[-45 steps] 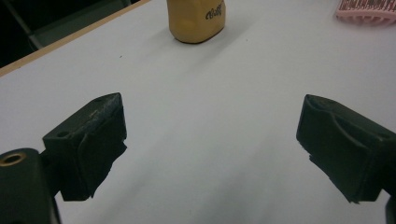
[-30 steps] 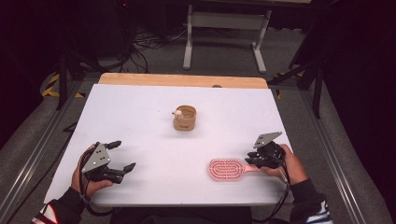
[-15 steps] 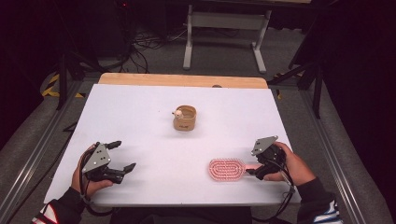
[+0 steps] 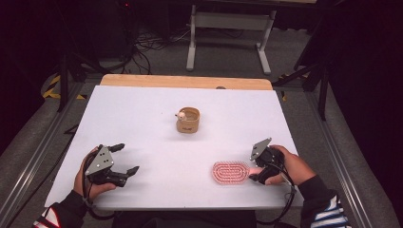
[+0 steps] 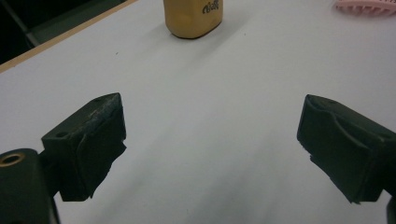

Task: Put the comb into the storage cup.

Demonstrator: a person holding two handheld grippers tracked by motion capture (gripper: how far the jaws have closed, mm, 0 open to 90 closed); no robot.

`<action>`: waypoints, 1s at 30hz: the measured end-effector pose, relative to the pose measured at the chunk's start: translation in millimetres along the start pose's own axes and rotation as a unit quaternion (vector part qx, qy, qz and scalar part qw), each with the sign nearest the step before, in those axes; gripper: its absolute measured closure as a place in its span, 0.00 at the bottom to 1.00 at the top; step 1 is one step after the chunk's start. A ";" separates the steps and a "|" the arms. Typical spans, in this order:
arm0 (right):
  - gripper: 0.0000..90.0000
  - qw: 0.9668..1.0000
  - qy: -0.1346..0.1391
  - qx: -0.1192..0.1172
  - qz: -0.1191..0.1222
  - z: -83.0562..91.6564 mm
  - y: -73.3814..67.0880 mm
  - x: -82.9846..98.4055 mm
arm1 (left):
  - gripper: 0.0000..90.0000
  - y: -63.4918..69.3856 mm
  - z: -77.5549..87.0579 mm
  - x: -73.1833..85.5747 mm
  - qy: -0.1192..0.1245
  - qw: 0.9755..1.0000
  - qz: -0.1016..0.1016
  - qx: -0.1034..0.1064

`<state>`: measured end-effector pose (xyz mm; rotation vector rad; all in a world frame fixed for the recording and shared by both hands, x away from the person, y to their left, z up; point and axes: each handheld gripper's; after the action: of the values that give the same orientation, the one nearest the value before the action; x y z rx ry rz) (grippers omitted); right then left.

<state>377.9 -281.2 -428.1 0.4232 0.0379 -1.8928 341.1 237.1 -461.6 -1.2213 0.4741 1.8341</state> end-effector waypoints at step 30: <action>0.78 0.994 0.103 -0.007 0.042 2.3 -4.2 -2.8 | 0.10 0.8 -1.8 -0.7 -0.003 1.000 -0.002 0.004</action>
<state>374.3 -277.7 -425.8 0.6003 0.1676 -1.7595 341.6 235.0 -461.9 -1.2095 0.4750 1.8292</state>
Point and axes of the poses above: each handheld gripper's, and its own axes: z roughly backward along the jaws, x roughly out of its underside, y roughly to its right, and after that the axes turned 3 degrees about x, right-handed
